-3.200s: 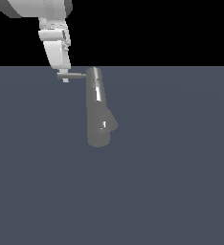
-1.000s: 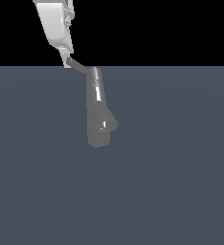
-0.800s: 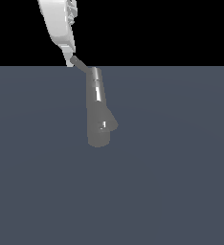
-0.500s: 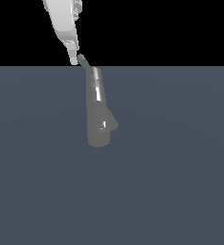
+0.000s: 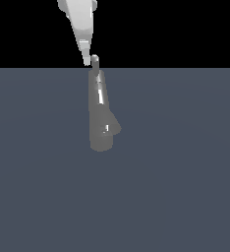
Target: Turn on the faucet by rotating a designated handle.
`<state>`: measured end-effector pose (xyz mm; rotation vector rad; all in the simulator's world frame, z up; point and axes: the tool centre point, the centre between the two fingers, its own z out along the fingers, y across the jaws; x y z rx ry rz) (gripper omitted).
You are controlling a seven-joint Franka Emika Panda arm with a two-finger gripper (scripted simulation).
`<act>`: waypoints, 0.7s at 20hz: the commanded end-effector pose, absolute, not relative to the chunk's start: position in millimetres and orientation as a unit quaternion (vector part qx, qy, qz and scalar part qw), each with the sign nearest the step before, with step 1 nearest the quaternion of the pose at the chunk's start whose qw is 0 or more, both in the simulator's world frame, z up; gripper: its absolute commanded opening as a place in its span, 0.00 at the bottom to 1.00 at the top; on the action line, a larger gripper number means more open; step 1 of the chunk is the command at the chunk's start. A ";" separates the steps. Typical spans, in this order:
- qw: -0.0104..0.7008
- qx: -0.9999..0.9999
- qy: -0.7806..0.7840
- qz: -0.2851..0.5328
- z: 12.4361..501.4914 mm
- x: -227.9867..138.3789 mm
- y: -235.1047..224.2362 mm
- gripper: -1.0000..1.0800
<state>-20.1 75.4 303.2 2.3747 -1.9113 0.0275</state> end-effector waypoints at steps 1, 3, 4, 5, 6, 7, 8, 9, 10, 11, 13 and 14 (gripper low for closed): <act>0.050 0.771 -0.635 0.008 301.1 -16.5 43.9 0.00; 0.050 0.770 -0.636 0.008 301.3 -14.4 29.8 0.00; 0.050 0.770 -0.636 0.008 301.4 -13.4 22.7 0.00; 0.050 0.770 -0.636 0.008 301.6 -12.4 15.6 0.00; 0.050 0.770 -0.636 0.008 301.7 -11.3 8.5 0.00; 0.051 0.769 -0.637 0.008 301.9 -10.2 1.5 0.00; 0.051 0.769 -0.637 0.008 301.9 -10.2 1.5 0.00; 0.046 0.782 -0.621 0.009 304.9 -10.9 32.2 0.00; 0.046 0.782 -0.622 0.009 303.5 -7.8 28.8 0.00; 0.047 0.781 -0.623 0.009 302.1 -4.6 25.3 0.00; 0.047 0.780 -0.624 0.009 299.3 1.5 18.5 0.00; 0.047 0.779 -0.625 0.009 298.0 4.6 15.1 0.00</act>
